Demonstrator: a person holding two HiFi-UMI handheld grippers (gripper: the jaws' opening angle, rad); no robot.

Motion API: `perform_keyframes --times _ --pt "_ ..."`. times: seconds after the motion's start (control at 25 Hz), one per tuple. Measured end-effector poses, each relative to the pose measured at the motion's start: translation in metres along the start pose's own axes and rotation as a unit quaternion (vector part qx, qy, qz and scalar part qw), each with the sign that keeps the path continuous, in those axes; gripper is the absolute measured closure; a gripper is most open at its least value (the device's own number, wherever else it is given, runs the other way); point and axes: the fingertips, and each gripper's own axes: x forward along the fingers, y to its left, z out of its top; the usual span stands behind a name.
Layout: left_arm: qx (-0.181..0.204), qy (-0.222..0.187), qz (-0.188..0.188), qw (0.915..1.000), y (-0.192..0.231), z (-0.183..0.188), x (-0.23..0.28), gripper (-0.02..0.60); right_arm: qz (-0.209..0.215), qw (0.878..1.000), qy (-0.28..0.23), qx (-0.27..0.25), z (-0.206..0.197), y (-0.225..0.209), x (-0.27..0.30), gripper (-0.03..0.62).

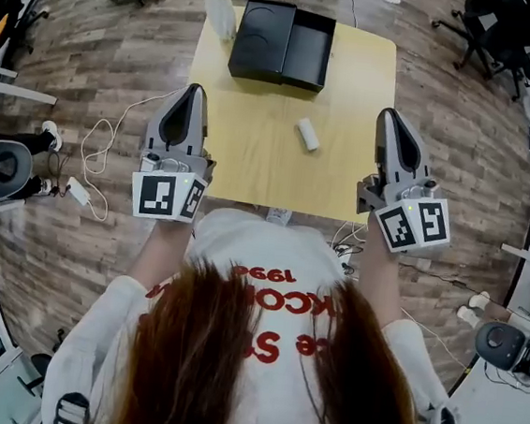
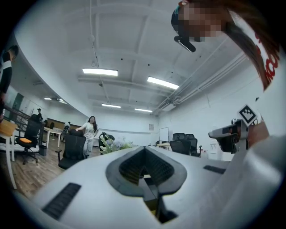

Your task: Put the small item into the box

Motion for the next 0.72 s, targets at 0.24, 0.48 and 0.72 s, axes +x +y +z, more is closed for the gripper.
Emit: perform_keyframes --times 0.24,0.48,0.72 --pt "-0.007 -0.003 -0.043 0.9990 0.014 -0.001 0.040 0.575 -0.034 0.999 0.001 -0.020 0.004 -0.006 0.031 0.586" --pt "-0.013 0.011 -0.059 0.9981 0.021 -0.011 0.060 0.574 -0.044 0.999 0.026 -0.017 -0.012 -0.005 0.045 0.586" --pt "-0.026 0.032 -0.041 0.9983 0.019 -0.035 0.066 0.574 -0.021 0.995 0.098 -0.002 -0.061 -0.014 0.056 0.585"
